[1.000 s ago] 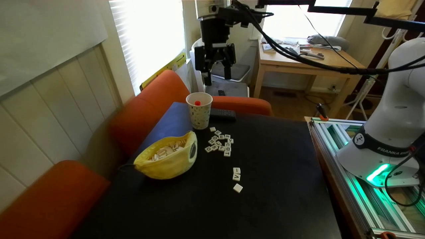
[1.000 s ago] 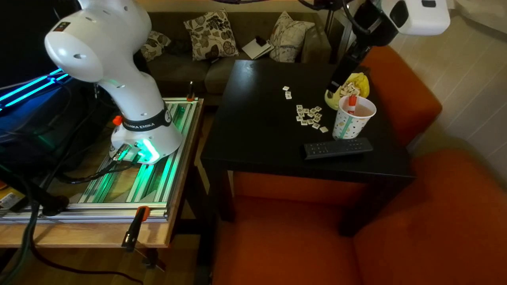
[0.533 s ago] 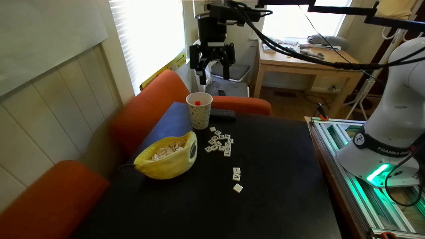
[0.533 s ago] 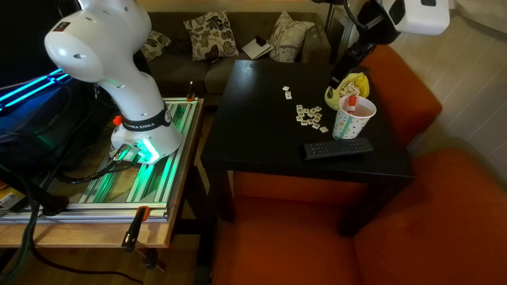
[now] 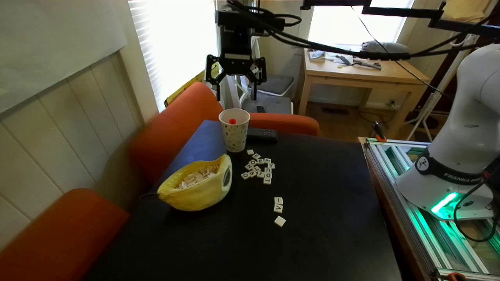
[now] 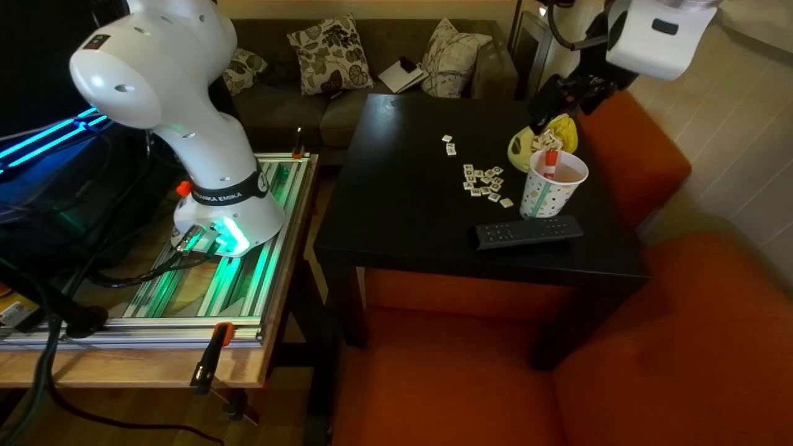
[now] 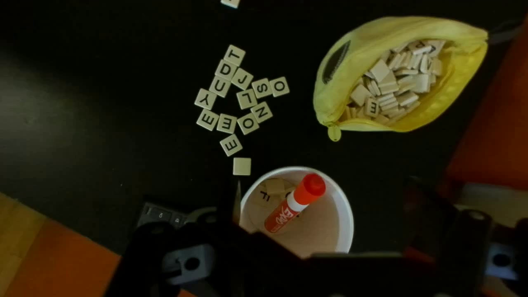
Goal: Remove the marker from the cup
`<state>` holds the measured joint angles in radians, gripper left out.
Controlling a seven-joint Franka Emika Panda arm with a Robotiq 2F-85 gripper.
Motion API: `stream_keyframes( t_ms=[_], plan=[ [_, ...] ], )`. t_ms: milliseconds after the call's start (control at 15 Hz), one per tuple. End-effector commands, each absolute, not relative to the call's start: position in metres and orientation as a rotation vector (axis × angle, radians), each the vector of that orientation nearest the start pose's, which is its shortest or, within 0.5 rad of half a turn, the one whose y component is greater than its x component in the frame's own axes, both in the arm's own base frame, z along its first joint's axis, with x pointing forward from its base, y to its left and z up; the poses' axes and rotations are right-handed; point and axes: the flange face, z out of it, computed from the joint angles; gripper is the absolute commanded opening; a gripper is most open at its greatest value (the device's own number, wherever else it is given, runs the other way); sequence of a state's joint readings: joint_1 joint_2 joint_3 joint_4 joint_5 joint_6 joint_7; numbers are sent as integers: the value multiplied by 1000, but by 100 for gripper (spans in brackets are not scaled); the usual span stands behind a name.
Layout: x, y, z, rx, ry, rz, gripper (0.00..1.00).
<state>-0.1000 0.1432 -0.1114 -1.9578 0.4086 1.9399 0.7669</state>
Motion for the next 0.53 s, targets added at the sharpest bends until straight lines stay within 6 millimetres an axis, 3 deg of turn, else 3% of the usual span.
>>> stream_keyframes(
  t_ms=[0, 467],
  plan=[
    [580, -102, 380, -2163, 1738, 340, 100],
    [577, -126, 359, -2009, 1849, 379, 100]
  ],
)
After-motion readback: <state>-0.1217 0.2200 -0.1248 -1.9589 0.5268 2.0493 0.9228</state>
